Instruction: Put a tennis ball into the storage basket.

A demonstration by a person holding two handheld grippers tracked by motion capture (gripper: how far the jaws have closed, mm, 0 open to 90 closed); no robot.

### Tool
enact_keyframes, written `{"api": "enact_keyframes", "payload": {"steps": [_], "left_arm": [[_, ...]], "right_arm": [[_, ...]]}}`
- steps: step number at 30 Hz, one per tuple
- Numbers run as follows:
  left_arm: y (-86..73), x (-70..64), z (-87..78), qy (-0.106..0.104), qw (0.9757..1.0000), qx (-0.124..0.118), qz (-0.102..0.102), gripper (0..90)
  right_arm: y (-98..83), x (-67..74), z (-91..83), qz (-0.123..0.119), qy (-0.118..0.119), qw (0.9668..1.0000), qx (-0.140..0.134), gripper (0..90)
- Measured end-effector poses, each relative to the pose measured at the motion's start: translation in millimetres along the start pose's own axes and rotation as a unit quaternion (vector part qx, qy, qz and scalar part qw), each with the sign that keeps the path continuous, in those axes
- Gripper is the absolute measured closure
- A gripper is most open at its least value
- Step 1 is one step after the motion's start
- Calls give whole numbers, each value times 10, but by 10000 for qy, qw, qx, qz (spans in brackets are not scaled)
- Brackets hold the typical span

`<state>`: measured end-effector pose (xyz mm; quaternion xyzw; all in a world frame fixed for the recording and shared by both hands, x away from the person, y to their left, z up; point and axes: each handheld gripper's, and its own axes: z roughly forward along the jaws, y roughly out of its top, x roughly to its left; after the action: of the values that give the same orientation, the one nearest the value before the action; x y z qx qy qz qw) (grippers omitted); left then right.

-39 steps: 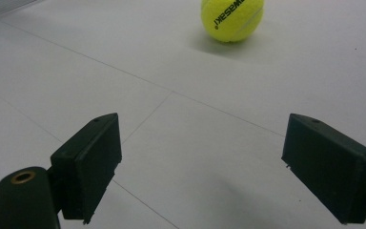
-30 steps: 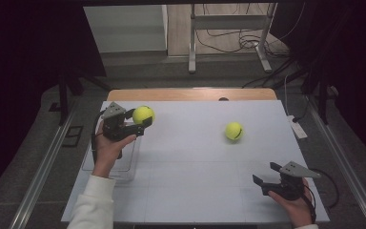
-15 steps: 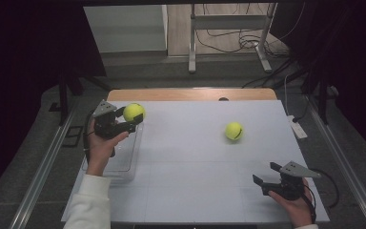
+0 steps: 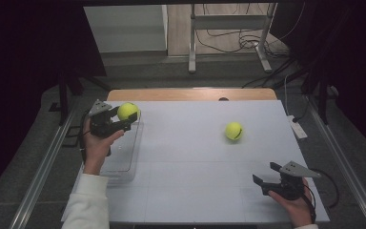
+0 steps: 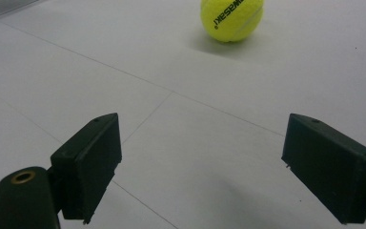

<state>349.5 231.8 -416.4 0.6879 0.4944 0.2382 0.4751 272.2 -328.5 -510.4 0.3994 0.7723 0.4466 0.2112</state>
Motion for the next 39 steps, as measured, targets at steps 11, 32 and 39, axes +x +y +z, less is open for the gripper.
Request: {"api": "enact_keyframes", "payload": {"steps": [11,32,39], "left_arm": [[22,140,61,226,9994,163,-193,267],[56,460,164,652,9956,459,-498,267],[54,505,210,736,9943,574,-508,266]], "right_arm": [[-2,-4,-14,45,21,10000,-46,131],[-2,-11,-16,76,19,10000,-42,132],[-3,-12,-17,82,23,10000,-46,131]]}}
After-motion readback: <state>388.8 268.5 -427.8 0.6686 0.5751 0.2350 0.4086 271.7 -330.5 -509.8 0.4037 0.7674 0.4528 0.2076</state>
